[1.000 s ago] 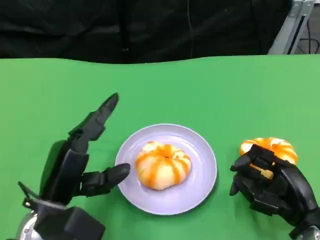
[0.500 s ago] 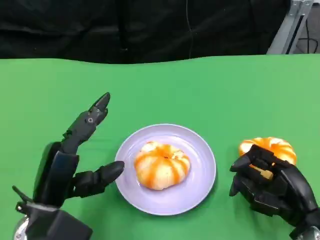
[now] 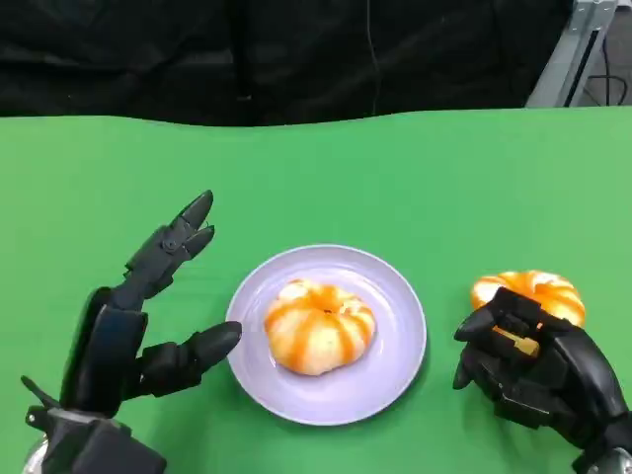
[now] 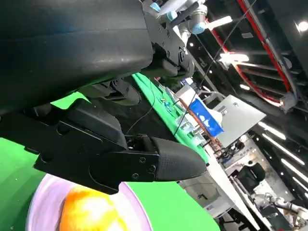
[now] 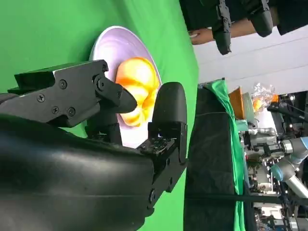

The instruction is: Grasp the bread from the table and place it into the plate.

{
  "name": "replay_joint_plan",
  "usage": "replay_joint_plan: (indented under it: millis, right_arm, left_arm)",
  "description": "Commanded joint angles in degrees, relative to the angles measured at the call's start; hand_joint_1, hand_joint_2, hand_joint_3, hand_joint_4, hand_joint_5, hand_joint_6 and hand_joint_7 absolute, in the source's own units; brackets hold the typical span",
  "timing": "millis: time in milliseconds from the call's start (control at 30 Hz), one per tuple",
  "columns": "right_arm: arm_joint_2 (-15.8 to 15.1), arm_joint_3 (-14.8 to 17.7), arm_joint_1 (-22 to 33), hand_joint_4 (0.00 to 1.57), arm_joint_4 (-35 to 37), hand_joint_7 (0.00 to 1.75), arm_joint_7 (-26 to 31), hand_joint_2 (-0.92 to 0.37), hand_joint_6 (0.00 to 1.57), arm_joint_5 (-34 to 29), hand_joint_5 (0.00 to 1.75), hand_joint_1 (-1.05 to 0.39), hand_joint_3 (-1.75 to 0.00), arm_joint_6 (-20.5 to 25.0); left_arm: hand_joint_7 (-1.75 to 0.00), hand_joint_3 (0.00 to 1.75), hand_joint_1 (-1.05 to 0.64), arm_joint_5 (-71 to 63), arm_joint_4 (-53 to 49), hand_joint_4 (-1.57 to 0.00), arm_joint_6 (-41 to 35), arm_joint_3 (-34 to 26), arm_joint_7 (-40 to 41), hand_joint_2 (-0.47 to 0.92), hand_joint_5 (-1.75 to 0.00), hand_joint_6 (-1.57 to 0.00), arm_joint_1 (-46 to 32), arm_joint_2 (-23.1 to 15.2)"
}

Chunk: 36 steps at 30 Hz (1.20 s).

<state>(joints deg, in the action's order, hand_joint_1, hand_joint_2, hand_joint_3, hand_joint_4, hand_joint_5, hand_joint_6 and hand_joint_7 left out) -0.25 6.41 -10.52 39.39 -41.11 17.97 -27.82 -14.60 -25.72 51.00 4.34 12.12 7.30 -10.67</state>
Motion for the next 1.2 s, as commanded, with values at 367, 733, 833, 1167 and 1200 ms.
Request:
replay_joint_plan:
  millis: [367, 733, 833, 1167, 1200]
  right_arm:
    - [-1.4, 1.1, -0.3, 0.45, 0.8, 1.29, -0.7, -0.83, 0.52, 0.8, 1.72, 0.06, -0.69, -0.3]
    - [-1.6, 1.3, -0.5, 0.47, 1.1, 1.27, -0.5, -0.83, 0.53, 0.4, 1.70, 0.05, -0.66, -0.9]
    - [-1.6, 1.3, -0.5, 0.47, 1.1, 1.27, -0.5, -0.83, 0.53, 0.3, 1.70, 0.05, -0.66, -1.0]
    - [-1.6, 1.5, -0.7, 0.48, 1.3, 1.26, -0.7, -0.83, 0.54, 0.4, 1.70, 0.04, -0.65, -1.0]
    - [-1.6, 1.5, -0.7, 0.48, 1.3, 1.25, -0.8, -0.83, 0.54, 0.4, 1.70, 0.04, -0.65, -1.0]
  left_arm:
    - [-0.01, 0.33, -0.63, 14.2, -2.3, -0.60, 4.7, -2.3, -10.5, 0.92, -0.01, -0.37, -7.2, 1.0]
    - [-0.02, 0.29, -0.48, 20.0, -4.6, -0.63, 5.3, -4.5, -16.1, 0.92, -0.01, -0.41, -7.5, 2.7]
    - [-0.02, 0.28, -0.44, 21.0, -4.9, -0.63, 5.4, -5.3, -17.6, 0.92, -0.01, -0.42, -7.4, 3.1]
    - [-0.09, 0.31, -0.08, 32.1, -1.5, -0.79, -0.7, -6.1, -28.5, 0.92, -0.05, -0.89, -8.6, 4.9]
    - [-0.09, 0.31, -0.08, 32.0, -1.5, -0.80, -0.7, -6.4, -28.8, 0.92, -0.05, -0.90, -8.6, 5.1]
